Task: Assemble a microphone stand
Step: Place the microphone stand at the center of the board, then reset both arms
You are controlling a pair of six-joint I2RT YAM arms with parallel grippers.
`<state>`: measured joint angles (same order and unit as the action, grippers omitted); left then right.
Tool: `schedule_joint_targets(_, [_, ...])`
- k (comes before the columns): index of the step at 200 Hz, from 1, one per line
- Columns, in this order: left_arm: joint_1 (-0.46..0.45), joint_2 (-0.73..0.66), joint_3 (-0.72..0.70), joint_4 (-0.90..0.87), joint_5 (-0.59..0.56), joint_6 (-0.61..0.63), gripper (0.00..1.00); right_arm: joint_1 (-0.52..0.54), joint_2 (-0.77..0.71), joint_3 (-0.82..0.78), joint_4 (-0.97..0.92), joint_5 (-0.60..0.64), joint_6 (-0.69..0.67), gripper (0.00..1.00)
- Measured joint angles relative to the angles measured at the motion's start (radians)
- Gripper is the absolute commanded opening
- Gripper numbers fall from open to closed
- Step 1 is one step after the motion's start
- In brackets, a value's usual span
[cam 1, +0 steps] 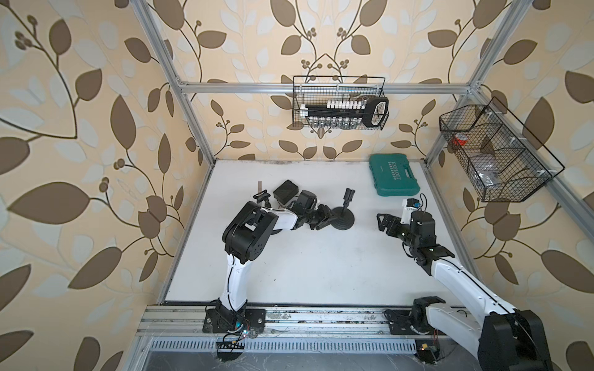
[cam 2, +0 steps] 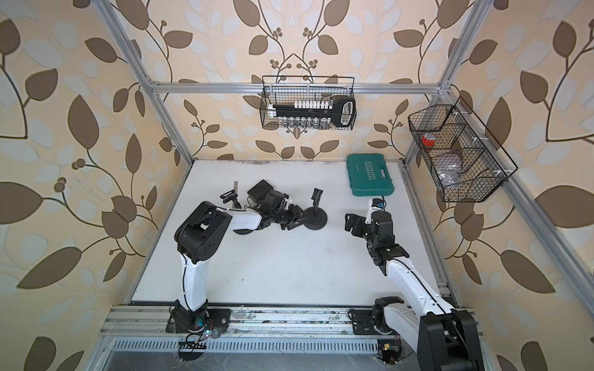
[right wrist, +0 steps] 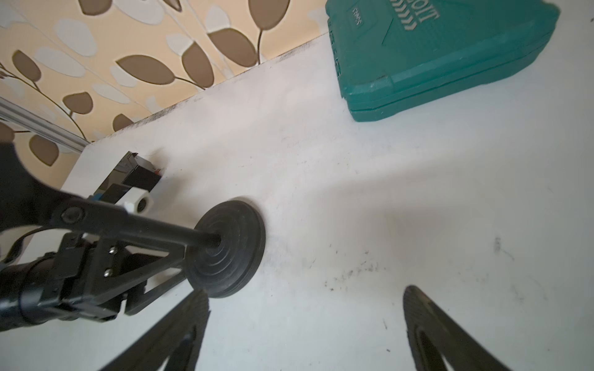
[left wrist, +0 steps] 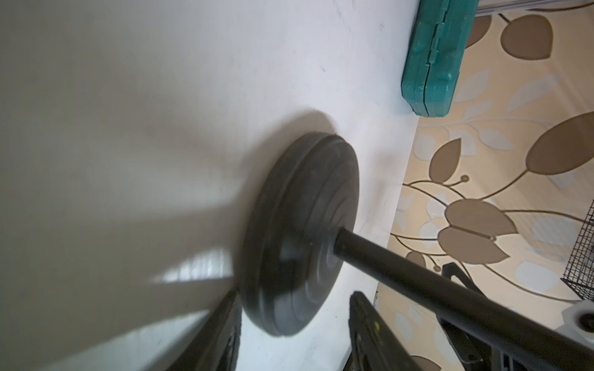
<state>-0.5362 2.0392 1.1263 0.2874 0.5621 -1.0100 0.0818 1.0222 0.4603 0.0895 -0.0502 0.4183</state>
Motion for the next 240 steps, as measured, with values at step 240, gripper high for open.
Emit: schedule_joint_targets(240, [0.023, -1.037, -0.552, -0.475, -0.911, 0.783, 0.94, -0.157, 0.384, -0.151, 0.702, -0.027, -0.365, 0.94])
